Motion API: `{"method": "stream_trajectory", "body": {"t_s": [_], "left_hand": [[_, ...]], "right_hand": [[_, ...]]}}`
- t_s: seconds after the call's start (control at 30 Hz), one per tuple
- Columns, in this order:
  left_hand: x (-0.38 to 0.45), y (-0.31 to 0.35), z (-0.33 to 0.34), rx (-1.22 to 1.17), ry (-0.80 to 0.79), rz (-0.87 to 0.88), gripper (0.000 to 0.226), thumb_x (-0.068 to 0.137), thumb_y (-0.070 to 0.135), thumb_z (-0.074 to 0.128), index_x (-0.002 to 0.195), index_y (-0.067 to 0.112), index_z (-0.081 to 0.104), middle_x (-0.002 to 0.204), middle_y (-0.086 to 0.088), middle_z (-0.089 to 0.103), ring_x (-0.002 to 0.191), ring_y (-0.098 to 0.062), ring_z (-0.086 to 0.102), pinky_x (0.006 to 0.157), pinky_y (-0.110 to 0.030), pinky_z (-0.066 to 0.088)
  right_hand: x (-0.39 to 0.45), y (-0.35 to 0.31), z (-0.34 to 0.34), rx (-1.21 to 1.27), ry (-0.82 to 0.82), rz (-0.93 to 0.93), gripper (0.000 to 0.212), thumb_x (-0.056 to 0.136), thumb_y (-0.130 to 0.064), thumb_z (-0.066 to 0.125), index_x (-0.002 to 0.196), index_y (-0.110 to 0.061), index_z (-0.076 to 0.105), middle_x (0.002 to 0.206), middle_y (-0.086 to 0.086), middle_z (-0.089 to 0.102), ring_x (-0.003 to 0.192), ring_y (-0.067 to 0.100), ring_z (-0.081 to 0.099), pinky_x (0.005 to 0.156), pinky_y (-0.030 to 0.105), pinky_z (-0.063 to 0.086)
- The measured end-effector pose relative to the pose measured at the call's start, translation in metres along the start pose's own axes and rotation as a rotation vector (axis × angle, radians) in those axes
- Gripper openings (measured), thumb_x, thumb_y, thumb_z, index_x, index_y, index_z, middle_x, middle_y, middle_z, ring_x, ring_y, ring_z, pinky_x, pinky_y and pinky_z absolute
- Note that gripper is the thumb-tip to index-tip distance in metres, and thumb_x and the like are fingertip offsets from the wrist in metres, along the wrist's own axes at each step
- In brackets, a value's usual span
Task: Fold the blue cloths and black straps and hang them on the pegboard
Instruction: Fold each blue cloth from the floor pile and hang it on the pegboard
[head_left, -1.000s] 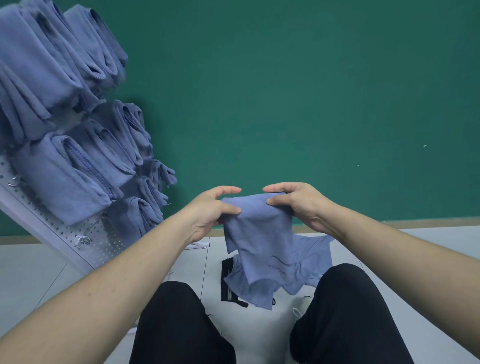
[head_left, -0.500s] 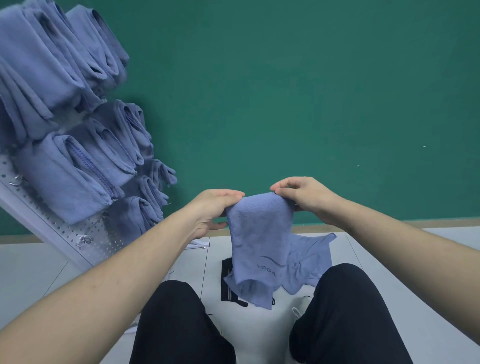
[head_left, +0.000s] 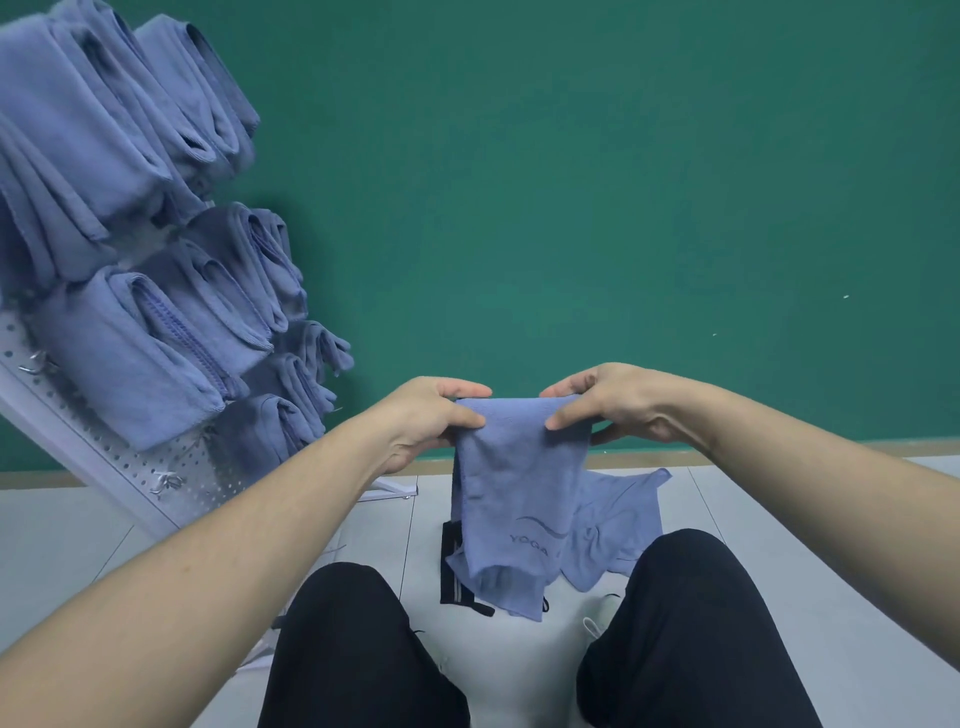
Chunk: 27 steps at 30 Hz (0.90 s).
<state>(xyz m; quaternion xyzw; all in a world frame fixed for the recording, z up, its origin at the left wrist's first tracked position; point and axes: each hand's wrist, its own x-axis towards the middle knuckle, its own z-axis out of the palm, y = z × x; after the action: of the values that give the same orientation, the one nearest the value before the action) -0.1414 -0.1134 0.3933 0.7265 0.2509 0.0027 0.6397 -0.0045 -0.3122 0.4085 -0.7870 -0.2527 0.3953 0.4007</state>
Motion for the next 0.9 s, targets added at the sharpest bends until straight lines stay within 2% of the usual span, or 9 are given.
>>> {"method": "stream_trajectory", "body": {"t_s": [0.1, 0.2, 0.33, 0.4, 0.5, 0.63, 0.7, 0.77, 0.9], "left_hand": [[-0.002, 0.000, -0.002, 0.028, 0.005, -0.056, 0.037, 0.089, -0.003, 0.066, 0.114, 0.024, 0.070, 0.080, -0.003, 0.062, 0.065, -0.013, 0.049, 0.059, -0.019, 0.042], [0.000, -0.006, -0.004, 0.176, 0.035, -0.054, 0.035, 0.088, 0.001, 0.069, 0.115, 0.023, 0.072, 0.074, 0.001, 0.062, 0.060, -0.012, 0.041, 0.055, -0.025, 0.027], [-0.002, -0.003, -0.002, 0.357, 0.014, -0.008, 0.018, 0.091, 0.008, 0.069, 0.103, 0.018, 0.078, 0.074, 0.006, 0.068, 0.053, -0.003, 0.048, 0.049, -0.017, 0.031], [-0.003, -0.003, 0.000, 0.419, 0.009, 0.007, 0.014, 0.095, 0.011, 0.065, 0.099, 0.014, 0.078, 0.063, 0.012, 0.064, 0.045, 0.003, 0.048, 0.045, -0.011, 0.033], [-0.003, -0.005, 0.002, 0.387, -0.035, -0.038, 0.019, 0.100, 0.015, 0.057, 0.100, 0.013, 0.076, 0.059, 0.009, 0.052, 0.054, -0.008, 0.039, 0.055, -0.021, 0.031], [-0.002, -0.010, 0.001, 0.145, -0.040, -0.080, 0.019, 0.101, 0.017, 0.057, 0.106, 0.025, 0.074, 0.090, 0.001, 0.068, 0.080, -0.014, 0.055, 0.088, -0.031, 0.048], [-0.002, -0.013, 0.000, -0.008, 0.000, -0.041, 0.019, 0.098, 0.013, 0.062, 0.107, 0.025, 0.073, 0.097, -0.004, 0.071, 0.083, -0.016, 0.060, 0.088, -0.032, 0.055], [-0.002, -0.015, -0.001, -0.085, 0.062, -0.004, 0.019, 0.093, 0.009, 0.069, 0.108, 0.019, 0.074, 0.095, -0.007, 0.073, 0.080, -0.016, 0.064, 0.078, -0.026, 0.059], [-0.006, -0.011, -0.004, -0.058, 0.069, -0.006, 0.019, 0.085, 0.002, 0.075, 0.103, 0.009, 0.076, 0.092, -0.008, 0.076, 0.079, -0.017, 0.068, 0.071, -0.020, 0.059]], "right_hand": [[0.001, 0.001, 0.002, -0.008, 0.005, -0.021, 0.031, 0.081, -0.010, 0.079, 0.110, -0.018, 0.075, 0.110, 0.002, 0.076, 0.107, 0.020, 0.069, 0.105, 0.044, 0.049], [0.003, 0.003, 0.003, -0.096, 0.014, -0.040, 0.034, 0.078, -0.008, 0.081, 0.110, -0.018, 0.075, 0.105, 0.003, 0.077, 0.103, 0.021, 0.071, 0.099, 0.041, 0.055], [0.005, 0.005, 0.008, -0.279, 0.077, -0.069, 0.026, 0.078, -0.010, 0.082, 0.102, -0.018, 0.074, 0.093, 0.001, 0.074, 0.079, 0.015, 0.067, 0.071, 0.021, 0.057], [0.007, 0.006, 0.008, -0.379, 0.117, -0.067, 0.017, 0.081, -0.018, 0.081, 0.095, -0.020, 0.071, 0.088, 0.001, 0.069, 0.073, 0.014, 0.061, 0.066, 0.021, 0.053], [0.008, 0.009, 0.007, -0.382, 0.113, -0.040, 0.017, 0.085, -0.028, 0.077, 0.093, -0.014, 0.070, 0.088, 0.002, 0.066, 0.076, 0.018, 0.058, 0.071, 0.028, 0.052], [0.008, 0.014, 0.005, -0.160, 0.115, -0.054, 0.013, 0.085, -0.024, 0.077, 0.096, -0.021, 0.071, 0.096, 0.001, 0.070, 0.088, 0.016, 0.061, 0.083, 0.033, 0.051], [0.008, 0.015, 0.003, -0.018, 0.125, -0.074, 0.015, 0.085, -0.018, 0.076, 0.099, -0.022, 0.071, 0.098, 0.000, 0.072, 0.092, 0.016, 0.064, 0.091, 0.037, 0.051], [0.007, 0.015, 0.003, 0.090, 0.087, -0.080, 0.015, 0.088, -0.009, 0.073, 0.102, -0.014, 0.072, 0.098, 0.005, 0.074, 0.088, 0.018, 0.068, 0.094, 0.039, 0.055], [0.006, 0.012, 0.000, 0.024, 0.058, -0.052, 0.020, 0.085, -0.005, 0.076, 0.105, 0.000, 0.074, 0.102, 0.016, 0.076, 0.087, 0.023, 0.072, 0.093, 0.038, 0.059]]}}
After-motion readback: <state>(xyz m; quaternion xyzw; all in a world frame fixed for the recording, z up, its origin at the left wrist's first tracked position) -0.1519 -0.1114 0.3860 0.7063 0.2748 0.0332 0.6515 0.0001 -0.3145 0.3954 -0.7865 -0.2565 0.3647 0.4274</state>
